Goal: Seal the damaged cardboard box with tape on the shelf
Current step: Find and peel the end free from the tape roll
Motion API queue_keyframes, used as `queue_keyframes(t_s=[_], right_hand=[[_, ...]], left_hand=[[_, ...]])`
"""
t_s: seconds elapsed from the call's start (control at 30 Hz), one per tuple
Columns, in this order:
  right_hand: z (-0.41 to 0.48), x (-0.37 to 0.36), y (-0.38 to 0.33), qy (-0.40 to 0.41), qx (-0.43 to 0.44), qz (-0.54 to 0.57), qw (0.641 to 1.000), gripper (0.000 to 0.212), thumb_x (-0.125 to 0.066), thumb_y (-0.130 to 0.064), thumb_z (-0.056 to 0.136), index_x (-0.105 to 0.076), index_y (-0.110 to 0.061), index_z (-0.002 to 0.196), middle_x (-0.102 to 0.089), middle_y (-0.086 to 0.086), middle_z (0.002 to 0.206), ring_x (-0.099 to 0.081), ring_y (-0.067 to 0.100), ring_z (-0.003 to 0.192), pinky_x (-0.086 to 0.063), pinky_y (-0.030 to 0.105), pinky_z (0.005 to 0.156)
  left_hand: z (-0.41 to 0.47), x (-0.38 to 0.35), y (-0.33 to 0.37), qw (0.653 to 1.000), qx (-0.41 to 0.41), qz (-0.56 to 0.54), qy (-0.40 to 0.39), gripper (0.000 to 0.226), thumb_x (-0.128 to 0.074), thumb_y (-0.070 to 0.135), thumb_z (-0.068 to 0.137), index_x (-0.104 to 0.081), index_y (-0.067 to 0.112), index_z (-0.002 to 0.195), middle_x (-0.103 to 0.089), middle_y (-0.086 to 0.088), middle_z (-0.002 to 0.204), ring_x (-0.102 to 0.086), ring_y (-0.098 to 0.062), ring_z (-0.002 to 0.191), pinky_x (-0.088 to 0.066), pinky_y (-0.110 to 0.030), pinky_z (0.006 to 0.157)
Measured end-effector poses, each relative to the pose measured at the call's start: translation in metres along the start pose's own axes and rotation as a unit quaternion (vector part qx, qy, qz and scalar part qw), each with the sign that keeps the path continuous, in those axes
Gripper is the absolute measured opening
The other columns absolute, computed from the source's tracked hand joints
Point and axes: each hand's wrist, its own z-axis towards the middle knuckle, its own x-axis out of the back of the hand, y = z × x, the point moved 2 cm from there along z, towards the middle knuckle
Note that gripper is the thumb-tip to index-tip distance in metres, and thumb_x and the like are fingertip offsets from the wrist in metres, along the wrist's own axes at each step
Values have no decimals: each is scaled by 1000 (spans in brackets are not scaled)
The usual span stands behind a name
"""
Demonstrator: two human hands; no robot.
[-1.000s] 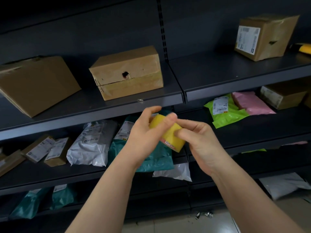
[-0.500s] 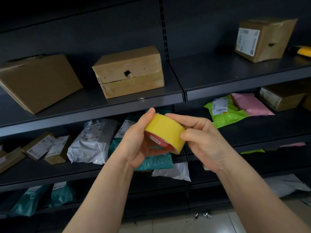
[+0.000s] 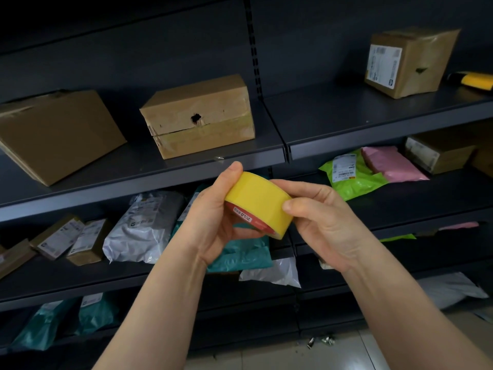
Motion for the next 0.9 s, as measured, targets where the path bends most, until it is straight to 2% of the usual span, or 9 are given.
queue_keyframes(t_s=[0.2,0.37,0.5,0.63,0.8,0.9], right_hand=[[1,-1,3,36,-16,8,999,25,-63,-7,68,-80,-22,77,-75,-1,91,-68,9,89,-53,24,82],[1,-2,3,11,-16,-2,1000,36,-56,-1,67,-81,-23,83,-76,-1,95,-67,9,95,-54,24,87],[-1,-4,2,-7,-18,-10,1000,40,-54,-1,68,-80,-24,88,-75,-1,102,-66,9,102,-53,24,92],[1,-4,2,-2,-17,-15,1000,32,-59,-5,72,-80,-24,86,-75,-1,101,-67,8,99,-53,24,90],[3,-6,-2,-3,-10,-22,1000,25,-64,-8,73,-80,-24,84,-76,-1,98,-67,7,96,-54,22,87],[4,-9,4,21,19,-45,999,13,-79,-24,76,-80,-24,89,-75,1,100,-66,12,99,-52,33,94]], left_hand=[[-4,1,2,998,-49,41,25,63,-65,59,66,-66,12,108,-72,-12,99,-71,-29,91,-59,-52,74],[-5,6,0,999,-21,27,14,60,-65,62,71,-66,15,107,-72,-14,101,-71,-30,88,-57,-46,69],[-7,8,0,1000,-3,2,8,58,-63,60,71,-65,14,106,-72,-15,104,-70,-35,97,-57,-50,71],[-10,7,1,1000,0,-9,4,59,-63,59,71,-65,12,107,-72,-15,100,-71,-33,90,-57,-49,69],[-11,6,2,1000,-2,-18,2,67,-61,60,73,-63,9,116,-70,-17,103,-70,-34,93,-57,-49,69],[-11,4,-2,998,22,-64,-15,68,-55,60,80,-60,9,124,-70,-19,106,-70,-36,94,-58,-54,72]])
